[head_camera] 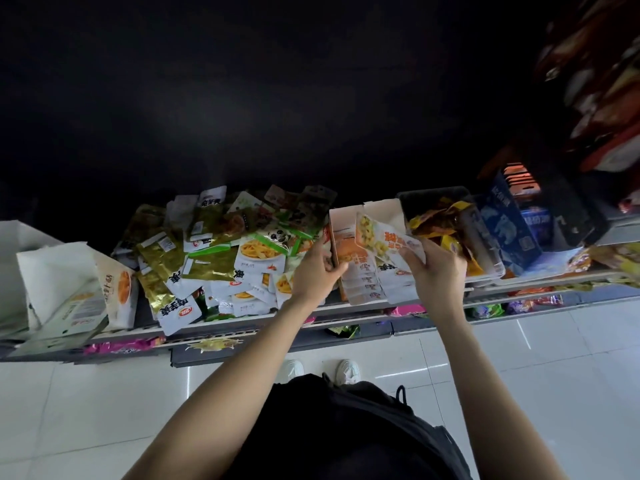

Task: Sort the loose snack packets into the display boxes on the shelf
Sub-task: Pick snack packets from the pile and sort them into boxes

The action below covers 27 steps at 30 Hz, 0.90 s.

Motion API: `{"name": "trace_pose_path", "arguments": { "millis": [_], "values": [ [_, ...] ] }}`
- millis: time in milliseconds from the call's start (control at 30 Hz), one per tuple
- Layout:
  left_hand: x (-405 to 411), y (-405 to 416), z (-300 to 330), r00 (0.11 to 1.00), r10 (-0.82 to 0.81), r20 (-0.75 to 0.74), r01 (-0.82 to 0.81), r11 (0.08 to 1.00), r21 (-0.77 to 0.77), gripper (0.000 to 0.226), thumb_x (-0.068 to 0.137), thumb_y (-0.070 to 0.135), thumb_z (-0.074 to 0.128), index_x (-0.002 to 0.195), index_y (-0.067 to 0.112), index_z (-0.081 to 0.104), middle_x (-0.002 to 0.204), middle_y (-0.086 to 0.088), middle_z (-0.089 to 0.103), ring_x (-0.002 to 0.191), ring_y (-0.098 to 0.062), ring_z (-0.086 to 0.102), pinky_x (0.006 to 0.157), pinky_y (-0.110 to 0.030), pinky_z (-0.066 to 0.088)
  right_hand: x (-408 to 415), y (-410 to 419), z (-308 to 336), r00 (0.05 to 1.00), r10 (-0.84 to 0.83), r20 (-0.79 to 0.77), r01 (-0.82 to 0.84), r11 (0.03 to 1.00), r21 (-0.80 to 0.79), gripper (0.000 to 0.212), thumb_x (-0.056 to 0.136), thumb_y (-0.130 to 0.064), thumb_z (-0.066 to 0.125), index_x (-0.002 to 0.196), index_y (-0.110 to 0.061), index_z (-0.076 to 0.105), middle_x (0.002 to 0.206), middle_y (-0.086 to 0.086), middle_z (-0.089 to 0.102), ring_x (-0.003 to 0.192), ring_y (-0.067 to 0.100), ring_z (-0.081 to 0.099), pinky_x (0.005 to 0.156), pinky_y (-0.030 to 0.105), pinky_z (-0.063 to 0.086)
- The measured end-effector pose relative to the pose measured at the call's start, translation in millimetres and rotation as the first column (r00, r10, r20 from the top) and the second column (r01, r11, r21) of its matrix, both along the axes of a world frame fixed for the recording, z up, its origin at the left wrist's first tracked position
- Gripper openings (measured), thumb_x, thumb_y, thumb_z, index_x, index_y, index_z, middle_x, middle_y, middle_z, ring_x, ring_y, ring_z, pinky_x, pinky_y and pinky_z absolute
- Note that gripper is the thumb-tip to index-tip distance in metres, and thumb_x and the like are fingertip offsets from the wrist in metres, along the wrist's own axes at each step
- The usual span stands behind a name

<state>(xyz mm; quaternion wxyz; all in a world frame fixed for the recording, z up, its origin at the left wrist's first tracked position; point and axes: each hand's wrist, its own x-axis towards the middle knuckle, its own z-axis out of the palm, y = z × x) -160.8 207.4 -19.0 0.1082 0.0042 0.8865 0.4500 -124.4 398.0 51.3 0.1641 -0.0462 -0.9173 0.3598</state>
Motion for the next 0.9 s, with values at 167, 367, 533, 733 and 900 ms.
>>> {"name": "trace_pose_path", "arguments": {
  "millis": [167, 367, 533, 733, 900],
  "values": [
    [0.4, 2.0, -23.5, 0.997, -0.067, 0.046, 0.07, 0.995, -0.073, 0.069, 0.084, 0.032, 0.068, 0.144, 0.024, 0.035, 0.124, 0.003, 0.059, 0.1, -0.013, 0.059, 0.081, -0.02, 0.046, -22.1, -12.5, -21.7, 1.0, 0.018, -0.014, -0.018, 0.998, 0.054, 0.012, 0.085, -0.006, 0.066, 0.095, -0.008, 0.073, 0.081, 0.005, 0.072, 0.056, 0.012, 0.056, 0.047, 0.007, 0.037],
    [2.7, -4.7, -21.4, 0.997, -0.078, 0.011, 0.079, 0.988, -0.135, 0.064, 0.086, 0.032, 0.066, 0.143, 0.027, 0.037, 0.132, 0.003, 0.055, 0.116, -0.015, 0.055, 0.097, -0.028, 0.044, -46.7, -43.4, -33.1, 0.945, 0.281, 0.165, -0.324, 0.752, 0.574, 0.059, 0.063, 0.014, 0.066, 0.109, -0.022, 0.071, 0.099, 0.003, 0.071, 0.081, 0.026, 0.065, 0.068, 0.033, 0.054],
    [18.6, -41.8, -26.2, 0.988, 0.1, -0.117, -0.122, 0.973, -0.194, 0.036, 0.09, 0.022, 0.061, 0.124, 0.018, 0.055, 0.109, 0.001, 0.065, 0.091, -0.012, 0.061, 0.077, -0.024, 0.051, -34.5, -53.3, -39.3, 0.883, 0.268, 0.386, -0.462, 0.646, 0.608, 0.051, 0.076, -0.003, 0.056, 0.127, -0.013, 0.056, 0.122, 0.007, 0.062, 0.117, 0.026, 0.053, 0.099, 0.038, 0.036],
    [36.4, -91.0, -41.2, 0.987, -0.16, -0.022, 0.12, 0.817, -0.564, 0.045, 0.091, 0.033, 0.055, 0.135, 0.024, 0.047, 0.135, 0.004, 0.051, 0.124, -0.019, 0.042, 0.1, -0.033, 0.038, -1.8, -110.6, -51.9, 0.72, 0.456, 0.524, -0.608, 0.779, 0.157, 0.044, 0.089, -0.002, 0.048, 0.133, -0.008, 0.049, 0.138, 0.012, 0.047, 0.116, 0.03, 0.055, 0.097, 0.037, 0.048],
    [36.8, -101.7, -36.4, 0.934, -0.355, 0.042, 0.272, 0.627, -0.73, 0.045, 0.098, 0.034, 0.037, 0.142, 0.027, 0.037, 0.147, 0.01, 0.037, 0.131, -0.016, 0.031, 0.102, -0.035, 0.032, -17.5, -142.0, -88.9, 0.681, 0.201, 0.704, -0.445, 0.877, 0.18, 0.058, 0.095, -0.011, 0.046, 0.145, -0.005, 0.017, 0.15, 0.022, 0.012, 0.132, 0.04, 0.029, 0.108, 0.042, 0.031]
  ]
}}
